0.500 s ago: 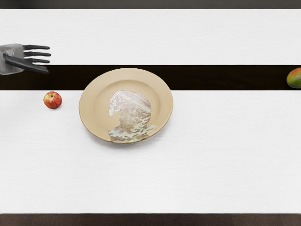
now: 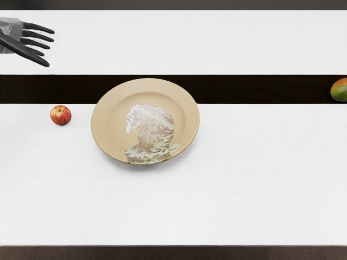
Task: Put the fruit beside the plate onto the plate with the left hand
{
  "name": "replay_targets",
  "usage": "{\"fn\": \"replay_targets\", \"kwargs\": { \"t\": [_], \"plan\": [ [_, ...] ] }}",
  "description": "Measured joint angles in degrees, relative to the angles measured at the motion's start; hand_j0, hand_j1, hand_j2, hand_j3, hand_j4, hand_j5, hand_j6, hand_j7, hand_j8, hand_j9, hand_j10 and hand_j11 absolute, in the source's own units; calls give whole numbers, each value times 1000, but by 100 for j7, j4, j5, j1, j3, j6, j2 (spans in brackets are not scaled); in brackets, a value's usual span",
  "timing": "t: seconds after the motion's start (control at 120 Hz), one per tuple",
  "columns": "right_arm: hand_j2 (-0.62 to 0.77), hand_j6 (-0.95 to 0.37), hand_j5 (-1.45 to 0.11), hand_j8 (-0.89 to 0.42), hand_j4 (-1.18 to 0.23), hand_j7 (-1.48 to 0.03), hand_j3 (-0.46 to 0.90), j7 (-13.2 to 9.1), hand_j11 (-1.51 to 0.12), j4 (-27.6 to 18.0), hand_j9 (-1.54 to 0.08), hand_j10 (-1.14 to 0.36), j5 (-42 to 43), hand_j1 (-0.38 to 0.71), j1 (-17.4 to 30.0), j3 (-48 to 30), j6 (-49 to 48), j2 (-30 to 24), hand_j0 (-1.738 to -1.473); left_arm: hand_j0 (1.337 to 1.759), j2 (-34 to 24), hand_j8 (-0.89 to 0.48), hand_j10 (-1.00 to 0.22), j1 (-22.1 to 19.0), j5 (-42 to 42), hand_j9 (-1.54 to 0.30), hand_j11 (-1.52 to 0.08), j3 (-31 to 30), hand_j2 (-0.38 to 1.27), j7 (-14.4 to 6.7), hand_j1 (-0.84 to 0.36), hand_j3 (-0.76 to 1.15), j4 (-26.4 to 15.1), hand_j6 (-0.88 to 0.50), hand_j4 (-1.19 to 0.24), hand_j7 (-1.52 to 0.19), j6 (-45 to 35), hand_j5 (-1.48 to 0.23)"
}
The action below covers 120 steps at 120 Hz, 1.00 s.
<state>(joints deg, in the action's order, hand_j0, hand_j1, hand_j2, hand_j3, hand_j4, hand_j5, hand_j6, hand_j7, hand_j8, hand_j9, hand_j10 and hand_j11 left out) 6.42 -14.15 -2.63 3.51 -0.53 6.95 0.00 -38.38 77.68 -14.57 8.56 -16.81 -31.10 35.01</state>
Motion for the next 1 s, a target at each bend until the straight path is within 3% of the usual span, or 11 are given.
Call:
{"fn": "replay_targets", "kwargs": {
  "t": [0.092, 0.183, 0.242, 0.283, 0.4, 0.467, 0.608, 0.842, 1.0],
  "plan": [
    [-7, -35, -45, -35, -35, -45, 0, 0, -45, 0, -45, -35, 0, -307, 0, 0, 0, 0, -1658, 1658, -667, -248, -248, 303, -134, -323, -323, -456, 51, -189, 52, 0, -964, -248, -249, -323, 2, -323],
    [-7, -35, -45, -35, -35, -45, 0, 0, -45, 0, -45, -35, 0, -307, 0, 0, 0, 0, -1658, 1658, -868, -249, -249, 437, -179, -323, -323, -976, 51, -267, 52, 0, -1979, -249, -249, -323, 1, -323],
    [-7, -35, -45, -35, -35, -45, 0, 0, -45, 0, -45, -35, 0, -307, 0, 0, 0, 0, -1658, 1658, -908, -249, -249, 924, -196, -323, -323, -1492, 51, -291, 52, 0, -2444, -250, -250, -323, 1, -323],
    [-7, -35, -45, -35, -35, -45, 0, 0, -45, 0, -45, -35, 0, -307, 0, 0, 0, 0, -1658, 1658, -904, -249, -249, 1050, -192, -323, -323, -1876, 50, -301, 52, 0, -2681, -249, -249, -323, 0, -323],
    [-7, -35, -45, -35, -35, -45, 0, 0, -45, 0, -45, -35, 0, -307, 0, 0, 0, 0, -1658, 1658, -777, -250, -249, 1406, -191, -323, -323, -2677, 50, -316, 52, 0, -3020, -250, -250, -323, 0, -323],
    [-7, -35, -45, -35, -35, -45, 0, 0, -45, 0, -45, -35, 0, -307, 0, 0, 0, 0, -1658, 1658, -777, -250, -250, 1929, -193, -323, -323, -3136, 50, -319, 52, 0, -3220, -250, -250, -323, -12, -323],
    [-7, -35, -45, -35, -35, -45, 0, 0, -45, 0, -45, -35, 0, -307, 0, 0, 0, 0, -1658, 1658, -777, -250, -250, 2606, -200, -323, -323, -4161, 50, -315, 52, 0, -3896, -250, -250, -323, -730, -323],
    [-7, -35, -45, -35, -35, -45, 0, 0, -45, 0, -45, -35, 0, -307, 0, 0, 0, 0, -1658, 1658, -721, -251, -250, 2643, -721, -323, -323, -4759, 50, -313, 52, 0, -4534, -251, -250, -323, -2269, -323],
    [-7, -35, -45, -35, -35, -45, 0, 0, -45, 0, -45, -35, 0, -307, 0, 0, 0, 0, -1658, 1658, -302, -251, -250, 2615, -1321, -323, -323, -5021, 51, -314, 52, 0, -4688, -251, -250, -323, -3170, -323]
  ]
}}
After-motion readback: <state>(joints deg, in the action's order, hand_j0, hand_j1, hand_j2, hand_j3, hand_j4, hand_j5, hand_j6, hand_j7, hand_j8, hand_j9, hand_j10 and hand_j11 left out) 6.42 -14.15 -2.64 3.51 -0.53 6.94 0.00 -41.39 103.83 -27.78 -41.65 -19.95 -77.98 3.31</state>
